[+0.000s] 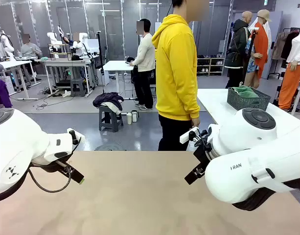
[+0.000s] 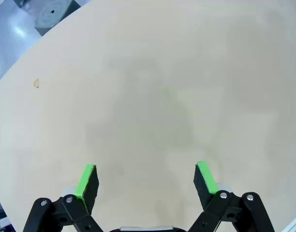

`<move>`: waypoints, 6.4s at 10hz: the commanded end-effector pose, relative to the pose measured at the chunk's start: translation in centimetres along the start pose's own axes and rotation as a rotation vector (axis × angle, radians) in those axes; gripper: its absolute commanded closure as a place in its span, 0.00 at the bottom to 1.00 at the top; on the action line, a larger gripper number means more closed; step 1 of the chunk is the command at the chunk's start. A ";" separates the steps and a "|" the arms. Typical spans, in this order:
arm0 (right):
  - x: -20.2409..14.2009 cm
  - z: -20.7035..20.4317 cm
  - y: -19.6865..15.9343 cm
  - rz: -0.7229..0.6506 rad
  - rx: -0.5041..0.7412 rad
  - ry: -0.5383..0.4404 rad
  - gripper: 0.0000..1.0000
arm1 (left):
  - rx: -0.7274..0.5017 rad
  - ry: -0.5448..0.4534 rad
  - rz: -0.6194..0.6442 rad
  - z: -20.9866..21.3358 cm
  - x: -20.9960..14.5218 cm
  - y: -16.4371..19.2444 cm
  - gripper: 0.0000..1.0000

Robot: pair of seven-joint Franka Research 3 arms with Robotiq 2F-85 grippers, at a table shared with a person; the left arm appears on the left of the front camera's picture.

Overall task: Fold the towels and place them in the basket.
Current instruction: When a person lays out a Towel with hook on the table, fold it in half twice.

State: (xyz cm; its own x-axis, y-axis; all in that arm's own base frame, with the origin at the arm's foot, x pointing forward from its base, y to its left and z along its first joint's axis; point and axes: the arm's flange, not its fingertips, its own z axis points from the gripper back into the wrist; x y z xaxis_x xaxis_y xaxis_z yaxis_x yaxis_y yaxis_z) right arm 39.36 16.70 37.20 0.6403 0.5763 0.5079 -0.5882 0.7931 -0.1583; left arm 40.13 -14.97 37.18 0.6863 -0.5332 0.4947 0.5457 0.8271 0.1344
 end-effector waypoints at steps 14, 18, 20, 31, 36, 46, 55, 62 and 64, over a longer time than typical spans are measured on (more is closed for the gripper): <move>4.0 5.0 -2.6 -0.067 0.065 -0.011 0.00 | -0.109 0.019 0.065 4.2 3.1 2.2 0.00; 6.7 9.5 -7.4 -0.233 0.292 0.078 0.00 | -0.386 0.036 0.232 10.4 5.2 7.5 0.00; 5.2 11.3 -11.5 -0.369 0.521 0.083 0.00 | -0.596 0.059 0.370 13.2 3.7 12.3 0.00; -16.0 23.2 -31.5 -0.959 0.780 -0.402 0.00 | -0.724 -0.449 0.773 26.5 -15.8 29.2 0.00; -16.6 23.7 -31.6 -0.983 0.770 -0.383 0.00 | -0.714 -0.445 0.791 27.3 -16.6 30.0 0.00; -16.6 23.7 -31.6 -0.983 0.770 -0.383 0.00 | -0.714 -0.445 0.791 27.3 -16.6 30.0 0.00; -16.6 23.7 -31.6 -0.983 0.770 -0.383 0.00 | -0.714 -0.445 0.791 27.3 -16.6 30.0 0.00; -16.6 23.7 -31.6 -0.983 0.770 -0.383 0.00 | -0.714 -0.445 0.791 27.3 -16.6 30.0 0.00; -16.6 23.7 -31.6 -0.983 0.770 -0.383 0.00 | -0.714 -0.445 0.791 27.3 -16.6 30.0 0.00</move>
State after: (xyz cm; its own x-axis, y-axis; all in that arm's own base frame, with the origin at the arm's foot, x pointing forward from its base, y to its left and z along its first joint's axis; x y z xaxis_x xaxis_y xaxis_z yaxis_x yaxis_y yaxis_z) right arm 35.71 -22.65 53.76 0.8557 -0.3726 0.3589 -0.1630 0.4642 0.8706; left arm 32.02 23.29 56.18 0.8000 0.3316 0.5000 0.2760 0.5366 -0.7974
